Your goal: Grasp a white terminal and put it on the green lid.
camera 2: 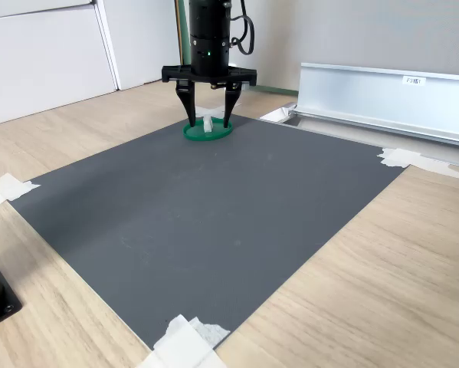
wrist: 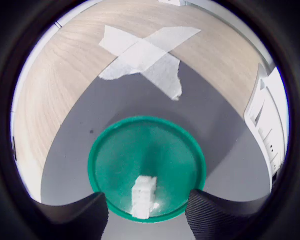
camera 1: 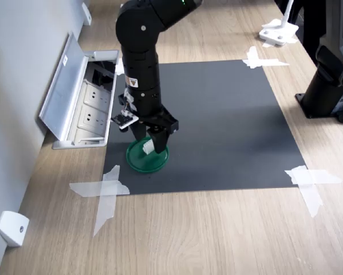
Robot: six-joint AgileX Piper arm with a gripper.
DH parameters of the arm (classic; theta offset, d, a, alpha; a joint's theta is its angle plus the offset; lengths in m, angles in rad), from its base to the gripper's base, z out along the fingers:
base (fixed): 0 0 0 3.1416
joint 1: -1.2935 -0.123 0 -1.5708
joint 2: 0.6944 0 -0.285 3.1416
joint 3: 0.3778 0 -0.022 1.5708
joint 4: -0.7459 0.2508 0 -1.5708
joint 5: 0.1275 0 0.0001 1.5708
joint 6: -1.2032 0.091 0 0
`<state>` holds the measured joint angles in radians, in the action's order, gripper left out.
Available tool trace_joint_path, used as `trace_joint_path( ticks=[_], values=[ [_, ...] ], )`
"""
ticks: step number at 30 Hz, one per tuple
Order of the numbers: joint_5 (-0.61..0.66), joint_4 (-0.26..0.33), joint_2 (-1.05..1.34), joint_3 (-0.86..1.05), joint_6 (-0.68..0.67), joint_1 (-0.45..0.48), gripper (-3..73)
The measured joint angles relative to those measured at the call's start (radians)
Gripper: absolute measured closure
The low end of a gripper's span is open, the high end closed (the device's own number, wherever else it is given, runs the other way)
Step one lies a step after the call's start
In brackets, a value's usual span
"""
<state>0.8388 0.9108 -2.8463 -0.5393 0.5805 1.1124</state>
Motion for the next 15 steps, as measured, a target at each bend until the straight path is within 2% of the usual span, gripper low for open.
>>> trace_joint_path(
  ticks=[3, 7, 10, 15],
  values=[
    [0.006, 0.005, 0.025, 0.0, 0.005, 0.0, 2.6],
    [-0.006, 0.027, 0.102, 0.0, 0.038, 0.001, 10.6],
    [-0.009, 0.068, 0.162, 0.0, 0.083, 0.013, 23.3],
    [0.007, 0.113, 0.222, 0.002, 0.162, 0.055, 54.1]
  ],
)
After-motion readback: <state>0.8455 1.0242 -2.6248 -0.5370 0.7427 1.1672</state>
